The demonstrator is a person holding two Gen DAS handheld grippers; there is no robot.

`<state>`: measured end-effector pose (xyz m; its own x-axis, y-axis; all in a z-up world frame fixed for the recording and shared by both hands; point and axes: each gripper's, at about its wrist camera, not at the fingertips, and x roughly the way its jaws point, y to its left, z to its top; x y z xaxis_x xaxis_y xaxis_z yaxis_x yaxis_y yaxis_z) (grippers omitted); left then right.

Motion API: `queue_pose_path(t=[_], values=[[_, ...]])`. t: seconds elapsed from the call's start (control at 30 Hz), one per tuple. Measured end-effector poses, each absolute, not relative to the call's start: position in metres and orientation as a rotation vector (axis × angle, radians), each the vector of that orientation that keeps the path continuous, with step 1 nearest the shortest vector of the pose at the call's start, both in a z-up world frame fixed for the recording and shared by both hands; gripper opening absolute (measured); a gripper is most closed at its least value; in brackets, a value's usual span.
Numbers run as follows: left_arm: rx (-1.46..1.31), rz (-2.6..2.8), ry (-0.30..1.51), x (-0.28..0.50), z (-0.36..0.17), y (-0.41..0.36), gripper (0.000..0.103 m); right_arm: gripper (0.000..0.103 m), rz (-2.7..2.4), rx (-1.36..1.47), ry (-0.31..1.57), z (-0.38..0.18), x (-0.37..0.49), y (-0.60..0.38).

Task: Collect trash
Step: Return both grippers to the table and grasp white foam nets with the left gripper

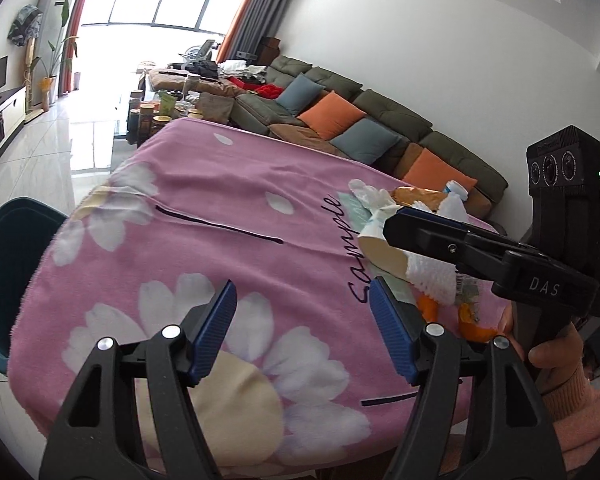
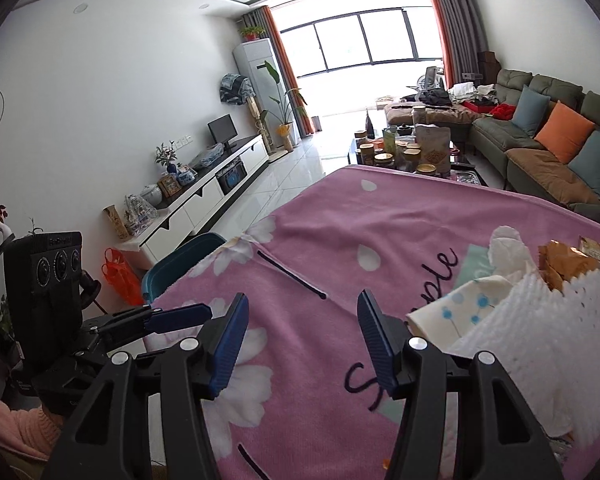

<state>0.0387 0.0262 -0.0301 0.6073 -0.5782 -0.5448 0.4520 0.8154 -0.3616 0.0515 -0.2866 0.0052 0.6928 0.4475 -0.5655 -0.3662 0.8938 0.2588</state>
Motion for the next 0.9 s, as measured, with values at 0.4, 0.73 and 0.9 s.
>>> queue_pose_path(t=[0.4, 0.73, 0.9], values=[[-0.170, -0.794, 0.811, 0.056, -0.044, -0.065, 0.073, 0.055, 0.176, 0.224, 0.598, 0.007, 0.021, -0.405], [-0.186, -0.842, 0.915, 0.082, -0.054, -0.101, 0.067, 0.060, 0.041, 0.323, 0.604, -0.008, 0.013, -0.469], [-0.213, -0.878, 0.950, 0.087, -0.061, -0.109, 0.040, 0.060, 0.091, 0.263, 0.619, -0.011, -0.005, -0.461]])
